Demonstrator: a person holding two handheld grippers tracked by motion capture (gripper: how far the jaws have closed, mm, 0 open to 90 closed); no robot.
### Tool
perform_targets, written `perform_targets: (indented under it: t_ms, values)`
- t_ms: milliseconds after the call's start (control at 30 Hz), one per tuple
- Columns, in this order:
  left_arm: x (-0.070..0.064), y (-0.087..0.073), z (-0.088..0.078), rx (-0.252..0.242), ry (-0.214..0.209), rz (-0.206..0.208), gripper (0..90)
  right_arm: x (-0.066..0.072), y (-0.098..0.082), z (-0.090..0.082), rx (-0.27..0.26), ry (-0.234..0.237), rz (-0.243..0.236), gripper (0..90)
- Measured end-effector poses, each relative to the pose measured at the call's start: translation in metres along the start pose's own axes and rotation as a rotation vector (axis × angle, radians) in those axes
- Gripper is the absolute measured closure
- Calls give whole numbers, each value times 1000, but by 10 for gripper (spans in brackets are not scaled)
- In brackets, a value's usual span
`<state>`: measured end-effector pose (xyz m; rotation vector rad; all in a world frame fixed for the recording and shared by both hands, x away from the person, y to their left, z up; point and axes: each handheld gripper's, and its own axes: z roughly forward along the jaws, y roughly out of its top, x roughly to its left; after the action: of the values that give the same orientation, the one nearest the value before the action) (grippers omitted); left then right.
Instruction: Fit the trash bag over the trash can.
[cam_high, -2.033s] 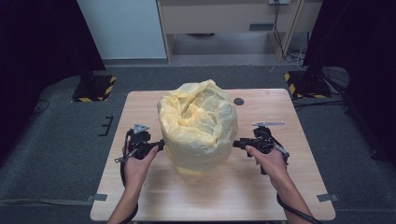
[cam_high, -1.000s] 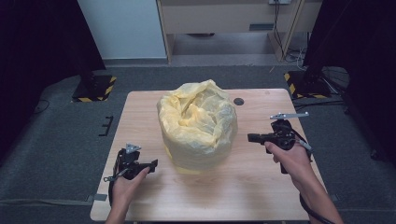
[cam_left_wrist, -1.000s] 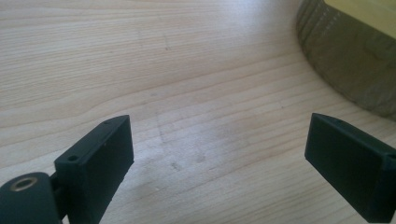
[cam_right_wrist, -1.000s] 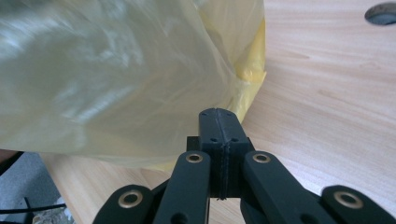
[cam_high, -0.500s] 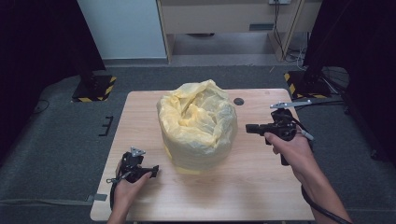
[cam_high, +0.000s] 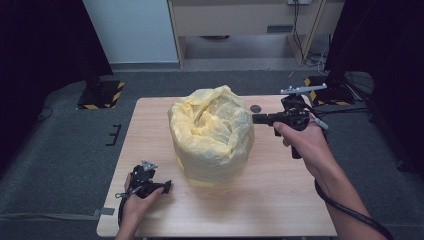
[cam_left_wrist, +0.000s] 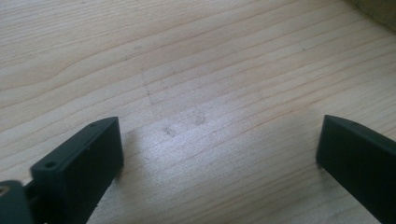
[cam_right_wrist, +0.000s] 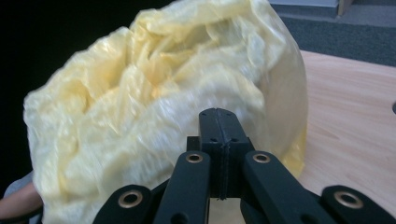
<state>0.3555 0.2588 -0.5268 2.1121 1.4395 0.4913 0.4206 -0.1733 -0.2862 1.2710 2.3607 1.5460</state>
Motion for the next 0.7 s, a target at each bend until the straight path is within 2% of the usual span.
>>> perform_targets:
  t_ms: [233, 333, 700]
  values:
    - [1, 0, 0, -4, -8, 12, 0, 14, 26, 17, 1, 14, -27, 900]
    - [1, 0, 0, -3, -9, 15, 0, 20, 34, 26, 3, 40, -38, 900]
    - [2, -1, 0, -7, -14, 20, 0, 38, 49, 61, 61, 76, -81, 900]
